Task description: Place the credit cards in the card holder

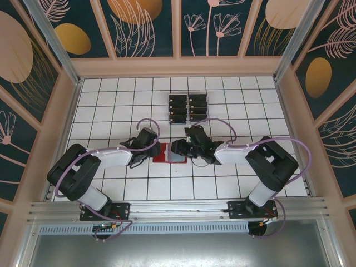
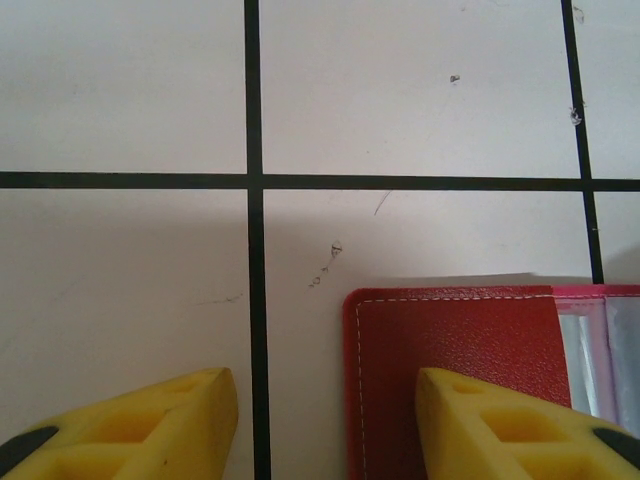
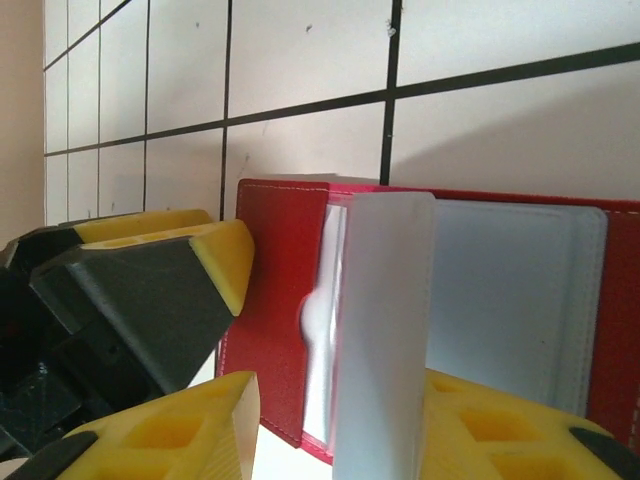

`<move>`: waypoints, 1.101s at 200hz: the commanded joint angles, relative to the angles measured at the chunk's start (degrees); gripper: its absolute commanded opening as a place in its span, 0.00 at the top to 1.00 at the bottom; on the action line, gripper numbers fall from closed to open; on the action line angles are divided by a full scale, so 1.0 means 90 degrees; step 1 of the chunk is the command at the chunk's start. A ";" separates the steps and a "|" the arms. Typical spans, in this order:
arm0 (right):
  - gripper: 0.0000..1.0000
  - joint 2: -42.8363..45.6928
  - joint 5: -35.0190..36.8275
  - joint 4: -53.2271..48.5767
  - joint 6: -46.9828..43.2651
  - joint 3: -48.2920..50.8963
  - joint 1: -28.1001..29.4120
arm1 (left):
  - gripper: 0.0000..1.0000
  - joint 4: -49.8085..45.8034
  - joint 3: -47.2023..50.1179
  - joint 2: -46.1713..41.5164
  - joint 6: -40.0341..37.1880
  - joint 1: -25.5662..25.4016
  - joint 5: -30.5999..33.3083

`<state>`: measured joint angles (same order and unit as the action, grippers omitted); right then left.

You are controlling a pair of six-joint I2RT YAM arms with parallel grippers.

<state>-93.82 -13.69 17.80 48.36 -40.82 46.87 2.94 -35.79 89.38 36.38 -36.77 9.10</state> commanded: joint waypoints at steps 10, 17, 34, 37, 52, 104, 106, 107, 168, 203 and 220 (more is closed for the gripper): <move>0.57 -0.0100 -0.0158 0.0097 -0.0059 -0.0243 0.0083 | 0.48 -0.0004 0.0109 0.0197 0.0053 -0.0046 -0.0314; 0.57 -0.0126 -0.0158 0.0084 -0.0062 -0.0290 0.0103 | 0.48 -0.0021 0.0128 0.0113 0.0125 -0.0045 -0.0222; 0.56 -0.0217 -0.0173 0.0072 -0.0063 -0.0402 0.0142 | 0.47 -0.0073 0.0246 -0.0260 0.0401 -0.0051 0.0158; 0.55 -0.0240 -0.0170 0.0068 -0.0061 -0.0426 0.0148 | 0.46 -0.0073 0.0282 -0.0352 0.0467 -0.0048 0.0221; 0.55 -0.0348 -0.0182 0.0073 -0.0047 -0.0542 0.0182 | 0.45 -0.0096 0.0470 -0.0831 0.0737 -0.0049 0.0574; 0.54 -0.1005 -0.0197 0.0141 0.0008 -0.1069 0.0386 | 0.37 -0.0418 0.0819 -0.2132 0.1228 -0.0046 0.1429; 0.54 -0.1029 -0.0205 0.0141 0.0010 -0.1097 0.0395 | 0.37 -0.0423 0.0829 -0.2181 0.1257 -0.0045 0.1452; 0.54 -0.1044 -0.0206 0.0141 0.0009 -0.1108 0.0406 | 0.37 -0.0424 0.0840 -0.2199 0.1264 -0.0045 0.1460; 0.53 -0.1567 -0.0207 0.0170 0.0134 -0.1400 0.0575 | 0.36 -0.0408 0.1036 -0.2675 0.1436 -0.0046 0.1581; 0.47 -0.1618 -0.0361 0.0222 0.0165 -0.1400 0.0602 | 0.35 -0.0346 0.1028 -0.2610 0.1423 -0.0050 0.1418; 0.43 -0.1470 -0.0378 0.0138 0.0088 -0.1464 0.0612 | 0.35 -0.0341 0.1003 -0.2593 0.1399 -0.0045 0.1344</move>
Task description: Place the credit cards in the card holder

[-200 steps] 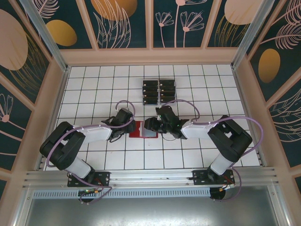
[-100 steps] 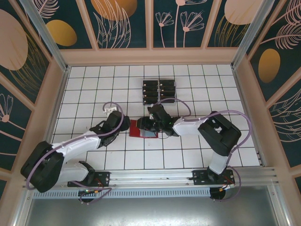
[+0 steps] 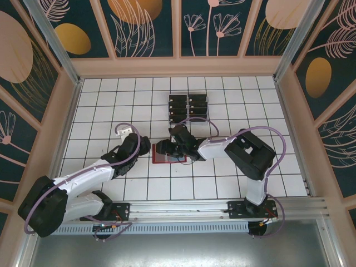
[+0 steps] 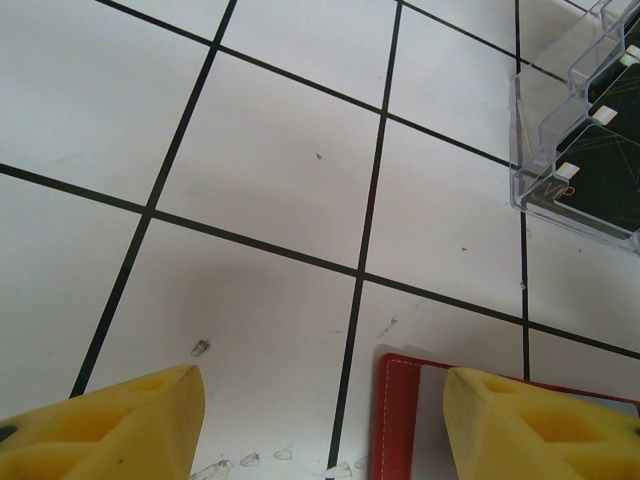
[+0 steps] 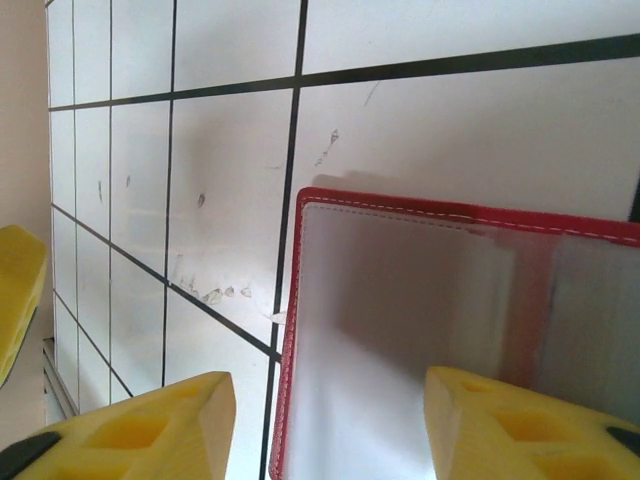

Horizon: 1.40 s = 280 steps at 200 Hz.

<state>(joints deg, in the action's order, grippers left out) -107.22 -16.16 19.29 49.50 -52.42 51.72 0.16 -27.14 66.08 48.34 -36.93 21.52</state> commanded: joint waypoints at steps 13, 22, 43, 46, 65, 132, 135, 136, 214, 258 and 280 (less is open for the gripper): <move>0.41 0.0141 -0.0152 -0.0105 -0.0106 -0.0245 0.0087 | 0.35 -0.0018 0.0027 0.0021 0.0052 -0.0035 -0.0106; 0.41 0.0235 -0.0167 -0.0194 -0.0149 -0.0313 0.0083 | 0.35 -0.0018 0.0008 0.0047 0.0051 -0.0028 -0.0150; 0.41 0.0566 -0.0134 -0.0326 -0.0224 -0.0376 0.0073 | 0.35 -0.0026 -0.0032 0.0116 0.0068 -0.0028 -0.0196; 0.41 0.0632 -0.0124 -0.0343 -0.0235 -0.0367 0.0068 | 0.35 -0.0026 -0.0039 0.0113 0.0078 -0.0036 -0.0209; 0.41 0.1101 0.0019 -0.0515 -0.0337 -0.0280 -0.0020 | 0.34 -0.0028 -0.0061 0.0147 0.0100 -0.0029 -0.0229; 0.42 0.2476 0.0531 -0.1939 -0.1423 0.0055 -0.1435 | 0.31 0.0421 -0.0457 0.0758 -0.0538 -0.0028 -0.1130; 0.42 0.2495 0.0598 -0.2043 -0.1543 0.0028 -0.1517 | 0.31 0.0430 -0.0482 0.0821 -0.0549 -0.0029 -0.1164; 0.42 0.2502 0.0616 -0.2074 -0.1573 0.0021 -0.1547 | 0.31 0.0430 -0.0486 0.0845 -0.0558 -0.0028 -0.1172; 0.42 0.1910 0.1314 -0.3024 -0.3546 -0.0802 -0.3158 | 0.30 0.0380 -0.0833 0.2003 -0.0811 -0.0031 -0.1132; 0.41 0.1320 0.0913 -0.2888 -0.3416 -0.1479 -0.3602 | 0.28 0.0282 -0.1054 0.1796 -0.0655 -0.0031 -0.1143; 0.41 0.1140 0.0645 -0.2689 -0.3169 -0.1639 -0.3711 | 0.21 0.0071 -0.1683 0.1797 -0.0700 -0.0025 -0.0999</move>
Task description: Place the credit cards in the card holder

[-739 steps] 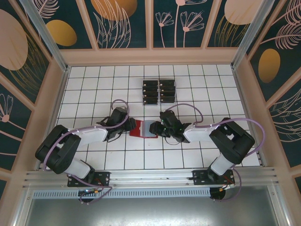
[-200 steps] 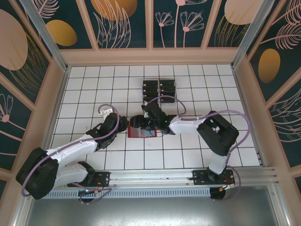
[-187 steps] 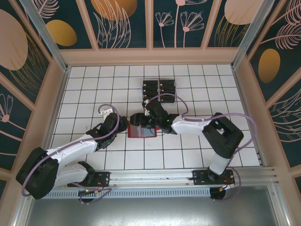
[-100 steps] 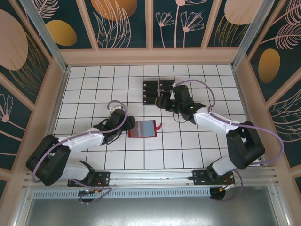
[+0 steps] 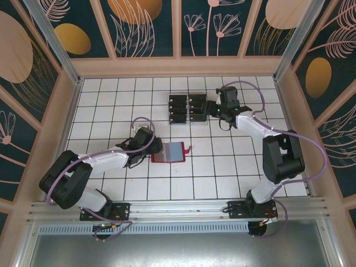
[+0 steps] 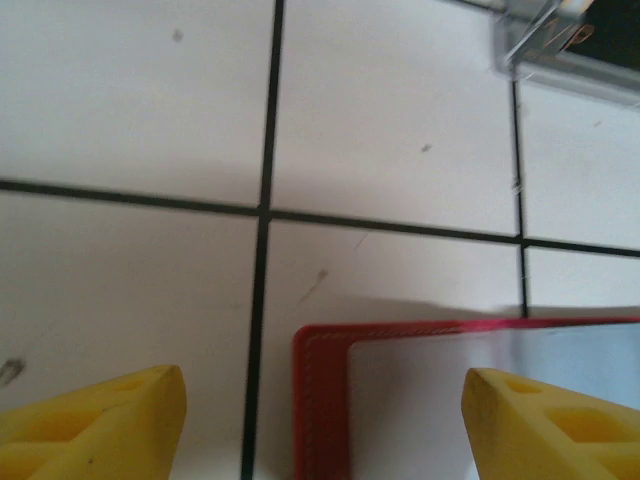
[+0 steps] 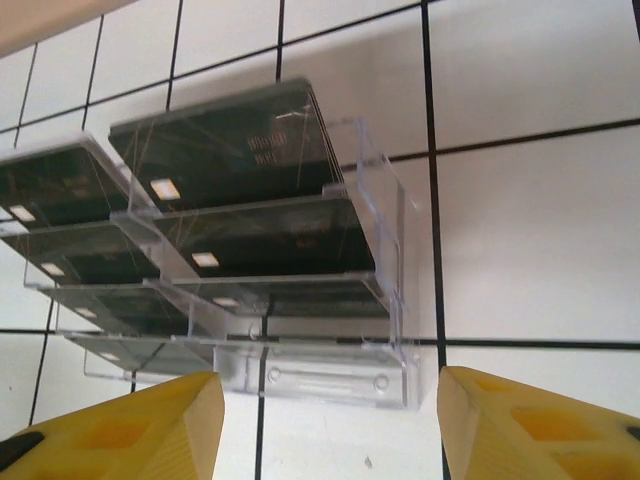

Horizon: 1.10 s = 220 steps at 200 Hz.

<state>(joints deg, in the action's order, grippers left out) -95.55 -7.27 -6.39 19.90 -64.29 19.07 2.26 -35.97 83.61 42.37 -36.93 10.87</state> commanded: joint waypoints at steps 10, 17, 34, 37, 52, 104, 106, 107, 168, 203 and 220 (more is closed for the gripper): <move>0.41 -0.0199 -0.0450 0.0290 0.0239 -0.0337 -0.0122 | 0.18 -0.0248 -0.1092 -0.0016 -0.0136 -0.0005 0.0290; 0.41 -0.0212 -0.0545 0.0374 0.0321 -0.0328 -0.0152 | 0.16 -0.0280 -0.1408 0.0123 -0.0200 0.0046 0.0307; 0.40 -0.0204 -0.0727 0.0570 0.0523 -0.0238 -0.0230 | 0.13 -0.0231 -0.2131 0.0613 -0.0247 0.0369 -0.0072; 0.40 -0.0190 -0.0747 0.0599 0.0555 -0.0218 -0.0240 | 0.13 -0.0196 -0.2270 0.0700 -0.0230 0.0448 -0.0179; 0.40 -0.0113 -0.0882 0.0751 0.0731 -0.0064 -0.0306 | 0.06 0.0113 -0.2908 0.1169 -0.0163 0.0792 -0.0656; 0.40 0.0613 -0.1146 0.1172 0.1149 0.0879 -0.0480 | 0.02 0.0372 -0.5416 0.3228 0.0289 0.1338 -0.2169; 0.40 0.0643 -0.1146 0.1185 0.1163 0.0931 -0.0486 | 0.02 0.0386 -0.5476 0.3292 0.0323 0.1339 -0.2213; 0.40 0.0669 -0.1146 0.1197 0.1170 0.0956 -0.0492 | 0.01 0.0394 -0.5501 0.3324 0.0337 0.1339 -0.2233; 0.40 0.1816 -0.1458 0.1403 0.1458 0.2214 -0.0862 | 0.01 0.1116 -0.5653 0.3881 0.1311 0.1344 -0.2384; 0.40 0.2305 -0.1614 0.1350 0.1495 0.2536 -0.1014 | 0.01 0.1368 -0.5501 0.3965 0.1570 0.1341 -0.2307; 0.40 0.2496 -0.1644 0.1334 0.1537 0.2672 -0.1035 | 0.01 0.1387 -0.5507 0.4036 0.1621 0.1330 -0.2256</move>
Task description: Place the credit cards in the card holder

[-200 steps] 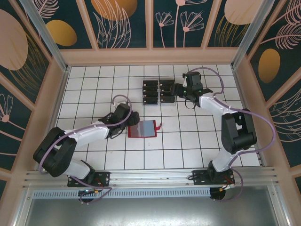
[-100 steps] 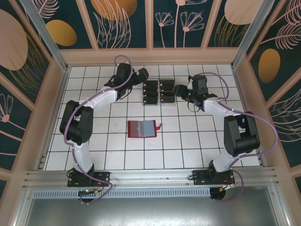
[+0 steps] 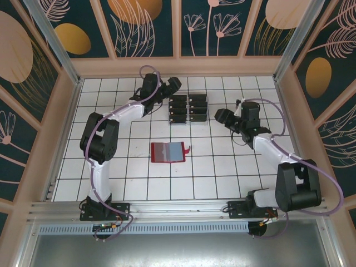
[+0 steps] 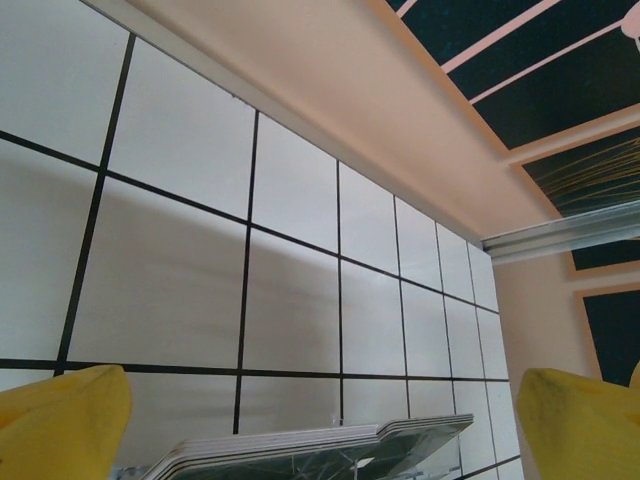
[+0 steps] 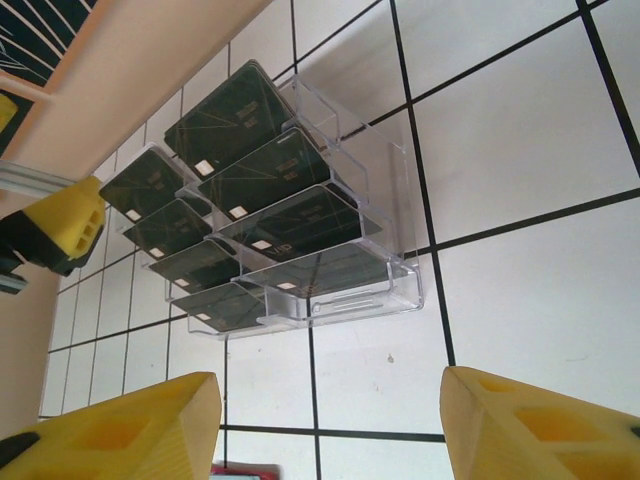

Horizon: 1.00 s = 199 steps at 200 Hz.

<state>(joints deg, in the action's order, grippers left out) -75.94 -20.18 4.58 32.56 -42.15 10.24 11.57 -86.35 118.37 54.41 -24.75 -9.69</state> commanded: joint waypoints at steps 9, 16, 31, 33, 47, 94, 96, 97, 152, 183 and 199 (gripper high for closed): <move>0.40 0.0400 -0.0208 0.0126 0.0166 0.0287 -0.0056 | 0.01 0.0358 0.0082 0.0211 0.0301 -0.0016 0.0032; 0.41 0.0463 -0.0218 0.0141 0.0198 0.0343 -0.0064 | 0.02 0.0336 0.0063 0.0235 0.0302 -0.0033 0.0049; 0.41 0.0587 -0.0218 0.0146 0.0257 0.0458 -0.0074 | 0.01 0.0306 0.0026 0.0328 0.0292 -0.0054 0.0066; 0.41 0.0599 -0.0223 0.0146 0.0266 0.0470 -0.0069 | 0.01 0.0301 0.0017 0.0338 0.0292 -0.0053 0.0063; 0.41 0.0713 -0.0218 0.0141 0.0297 0.0568 -0.0074 | 0.02 0.0265 -0.0060 0.0443 0.0283 -0.0080 0.0035; 0.41 0.0995 -0.0208 0.0040 0.0337 0.0767 -0.0084 | 0.01 0.0347 -0.0501 0.0860 0.0244 -0.0226 -0.0385; 0.41 0.1008 -0.0208 0.0039 0.0342 0.0777 -0.0091 | 0.02 0.0345 -0.0532 0.0881 0.0236 -0.0235 -0.0392; 0.41 0.1012 -0.0208 0.0033 0.0345 0.0777 -0.0087 | 0.02 0.0345 -0.0547 0.0891 0.0235 -0.0241 -0.0400; 0.41 0.1336 -0.0200 -0.0005 0.0494 0.1006 -0.0085 | 0.01 0.0100 -0.1551 0.1522 0.0082 -0.0607 -0.0781; 0.41 0.1371 -0.0185 -0.0060 0.0504 0.1014 -0.0022 | 0.02 0.0034 -0.2041 0.1836 0.0098 -0.0795 -0.0976; 0.41 0.1296 -0.0109 -0.0122 0.0432 0.0924 0.0069 | 0.01 -0.0001 -0.2191 0.1935 0.0097 -0.0831 -0.1032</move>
<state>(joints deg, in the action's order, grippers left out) -64.64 -21.12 4.16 36.47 -33.69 10.13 12.19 -102.96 133.71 56.01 -31.51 -16.32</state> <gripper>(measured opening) 0.592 0.985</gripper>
